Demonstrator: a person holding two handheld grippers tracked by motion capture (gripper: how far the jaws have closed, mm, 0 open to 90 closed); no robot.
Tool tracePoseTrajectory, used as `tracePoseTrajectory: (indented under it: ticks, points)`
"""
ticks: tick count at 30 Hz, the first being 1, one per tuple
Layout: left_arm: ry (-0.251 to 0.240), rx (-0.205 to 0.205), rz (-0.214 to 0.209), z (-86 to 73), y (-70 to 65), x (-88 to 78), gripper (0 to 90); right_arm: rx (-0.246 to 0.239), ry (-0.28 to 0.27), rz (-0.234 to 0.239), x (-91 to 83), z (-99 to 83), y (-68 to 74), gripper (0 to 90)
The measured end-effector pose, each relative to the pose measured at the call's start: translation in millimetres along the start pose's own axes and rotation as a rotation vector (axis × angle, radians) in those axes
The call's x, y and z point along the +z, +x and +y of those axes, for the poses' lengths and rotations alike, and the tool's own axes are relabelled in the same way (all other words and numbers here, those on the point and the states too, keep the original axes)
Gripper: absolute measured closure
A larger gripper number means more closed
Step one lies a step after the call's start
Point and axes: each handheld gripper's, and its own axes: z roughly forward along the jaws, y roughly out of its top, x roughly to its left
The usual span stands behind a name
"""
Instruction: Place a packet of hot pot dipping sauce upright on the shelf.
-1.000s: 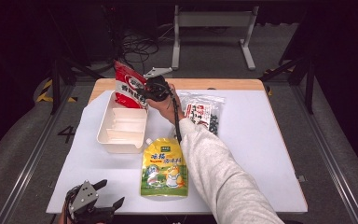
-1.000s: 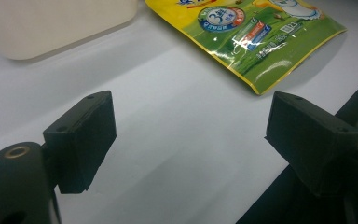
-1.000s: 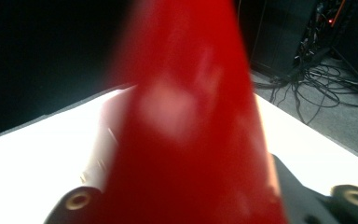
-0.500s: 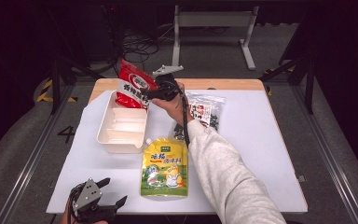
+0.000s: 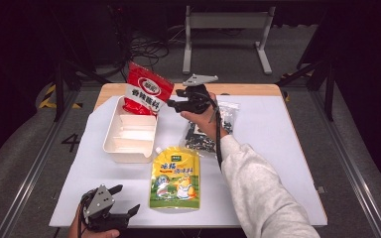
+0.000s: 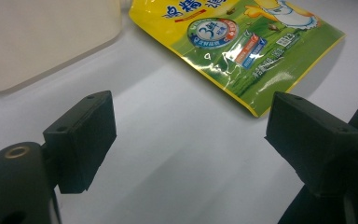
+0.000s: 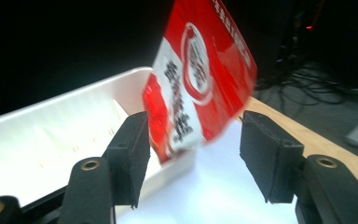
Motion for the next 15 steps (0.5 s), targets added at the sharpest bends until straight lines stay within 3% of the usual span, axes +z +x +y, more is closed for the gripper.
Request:
tracePoseTrajectory:
  ticks: [7, 9, 15]
  points:
    - [0.002, 0.015, -0.024, 4.9, 0.1, 6.8, 16.6, -0.006, -0.013, 0.001, -46.4, -22.6, -1.9, 42.4]
    - [0.004, 0.020, -0.029, 6.0, 0.0, 8.7, 16.6, -0.028, 0.001, -0.009, -59.3, -29.6, -0.6, 42.2]
    - [0.012, 0.031, -0.038, 10.3, 0.2, 14.2, 16.6, -0.036, 0.015, -0.003, -95.8, -52.7, 0.8, 43.3]
